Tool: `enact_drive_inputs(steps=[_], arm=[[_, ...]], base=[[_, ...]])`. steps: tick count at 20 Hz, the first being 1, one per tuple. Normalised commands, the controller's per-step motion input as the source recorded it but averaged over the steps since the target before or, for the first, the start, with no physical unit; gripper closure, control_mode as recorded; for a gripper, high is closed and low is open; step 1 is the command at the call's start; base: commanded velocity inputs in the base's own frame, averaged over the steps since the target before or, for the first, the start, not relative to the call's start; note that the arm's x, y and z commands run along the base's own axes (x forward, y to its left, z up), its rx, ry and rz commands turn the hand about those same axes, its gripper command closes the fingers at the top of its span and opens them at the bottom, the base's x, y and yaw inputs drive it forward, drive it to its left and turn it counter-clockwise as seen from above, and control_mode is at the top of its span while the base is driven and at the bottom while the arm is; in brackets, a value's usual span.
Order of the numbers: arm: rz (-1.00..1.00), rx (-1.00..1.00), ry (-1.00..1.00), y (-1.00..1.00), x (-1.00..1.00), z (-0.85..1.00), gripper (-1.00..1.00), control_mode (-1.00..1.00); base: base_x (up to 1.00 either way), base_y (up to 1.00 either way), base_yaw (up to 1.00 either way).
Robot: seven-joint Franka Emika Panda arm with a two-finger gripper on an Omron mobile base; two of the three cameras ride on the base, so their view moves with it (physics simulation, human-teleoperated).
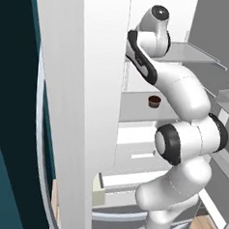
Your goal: Take the cupcakes from the fridge and place them on the empty tray on the dining counter.
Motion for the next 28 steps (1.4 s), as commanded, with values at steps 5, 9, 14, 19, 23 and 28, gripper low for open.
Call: enact_drive_inputs(steps=[5,9,14,19,23,28], arm=[[0.0,0.0,-0.11,0.02,0.33,0.0,-1.0,-1.0],[0.0,0.0,-0.06,0.0,0.33,-0.01,-1.0,-1.0],[0.0,0.0,0.0,0.0,0.31,0.0,-1.0,-1.0],[0.0,0.0,0.0,0.0,0.24,0.0,-1.0,-1.0],[0.0,0.0,0.0,0.0,0.19,0.0,-1.0,-1.0],[0.0,0.0,0.0,0.08,0.17,-0.04,1.0,-1.0]], base=[[0.0,0.0,0.0],[0.0,0.0,0.0],[0.0,0.0,0.0],[0.0,0.0,0.0],[0.0,0.0,0.0],[0.0,0.0,0.0]])
